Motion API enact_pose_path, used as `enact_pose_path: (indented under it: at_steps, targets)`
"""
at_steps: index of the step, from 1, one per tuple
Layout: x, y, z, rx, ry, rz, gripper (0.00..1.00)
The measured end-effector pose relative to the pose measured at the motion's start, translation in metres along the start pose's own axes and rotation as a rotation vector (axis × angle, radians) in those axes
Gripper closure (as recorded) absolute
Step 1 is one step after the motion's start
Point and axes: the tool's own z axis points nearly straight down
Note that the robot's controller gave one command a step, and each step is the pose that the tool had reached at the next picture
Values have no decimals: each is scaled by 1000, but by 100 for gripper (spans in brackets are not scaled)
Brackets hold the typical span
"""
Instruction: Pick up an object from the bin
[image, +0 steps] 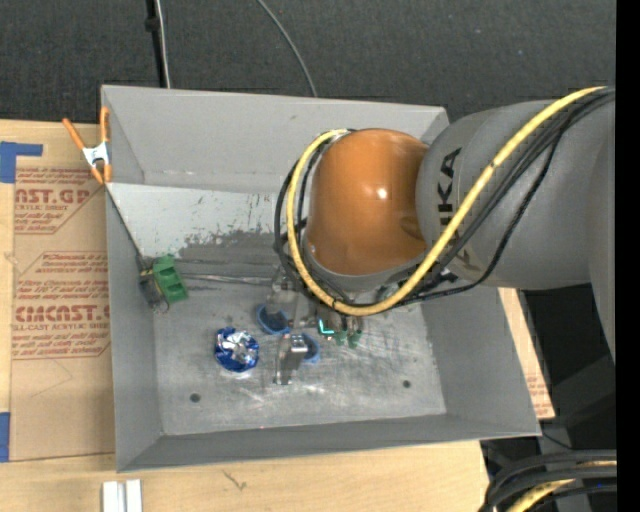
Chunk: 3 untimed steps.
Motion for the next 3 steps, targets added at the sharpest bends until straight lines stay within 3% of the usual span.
enact_pose_path:
  at_steps: [1,2,3]
  targets:
    - [-25,-3,129,0,-1,-5,0]
    - [-26,-3,125,-1,-7,-3,100]
    - [-27,-4,125,-1,-7,-3,0]
